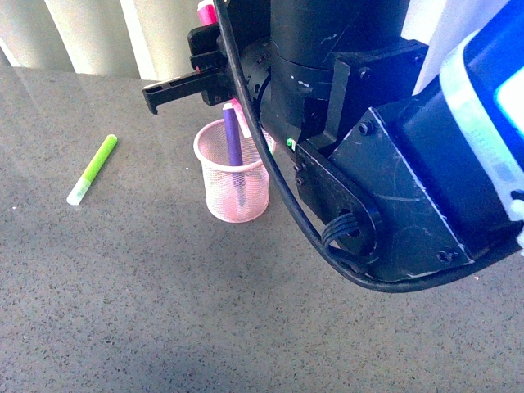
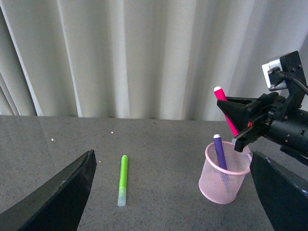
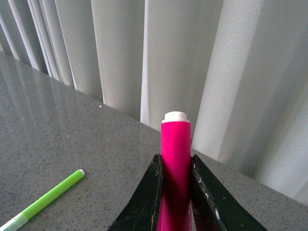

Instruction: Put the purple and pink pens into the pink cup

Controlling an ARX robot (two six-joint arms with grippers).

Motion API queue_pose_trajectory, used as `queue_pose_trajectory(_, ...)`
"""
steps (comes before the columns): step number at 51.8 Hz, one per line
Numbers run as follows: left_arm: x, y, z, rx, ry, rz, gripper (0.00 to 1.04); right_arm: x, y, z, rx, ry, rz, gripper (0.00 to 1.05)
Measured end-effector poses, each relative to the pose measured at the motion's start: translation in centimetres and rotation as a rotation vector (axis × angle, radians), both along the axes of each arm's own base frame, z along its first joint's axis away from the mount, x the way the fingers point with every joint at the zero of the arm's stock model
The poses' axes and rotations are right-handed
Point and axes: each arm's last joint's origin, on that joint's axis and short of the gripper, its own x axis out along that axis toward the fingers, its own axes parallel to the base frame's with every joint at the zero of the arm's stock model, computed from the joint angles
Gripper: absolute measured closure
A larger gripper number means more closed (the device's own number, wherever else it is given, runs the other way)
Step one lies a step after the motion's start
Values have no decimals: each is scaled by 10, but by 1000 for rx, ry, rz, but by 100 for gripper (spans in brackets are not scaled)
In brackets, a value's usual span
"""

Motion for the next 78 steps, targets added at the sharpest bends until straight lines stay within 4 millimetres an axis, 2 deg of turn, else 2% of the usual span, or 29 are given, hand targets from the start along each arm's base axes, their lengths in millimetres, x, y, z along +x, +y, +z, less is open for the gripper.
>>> queue_pose_trajectory(13,0,0,0,0,0,0,7,9,8,-12,-1,32,1,93)
queue_pose_trajectory(29,0,0,0,0,0,0,7,19,17,-17,9,33,25,93)
queue_pose_trajectory(46,0,0,0,0,0,0,7,21,17,-24,1,34,25,92)
queue_pose_trajectory(62,0,0,0,0,0,0,7,12,4,-35,-15,74,14,33)
queue_pose_trajectory(65,0,0,0,0,0,0,7,8,0,-31,-9,75,4,21)
queue_pose_trajectory(69,0,0,0,0,0,0,7,1,-8,-17,13,83,-24,5)
queue_pose_trajectory(73,0,0,0,0,0,0,7,-4,-19,4,13,100,-74,7)
queue_pose_trajectory(78,0,0,0,0,0,0,7,-13,-45,34,-20,170,-174,7)
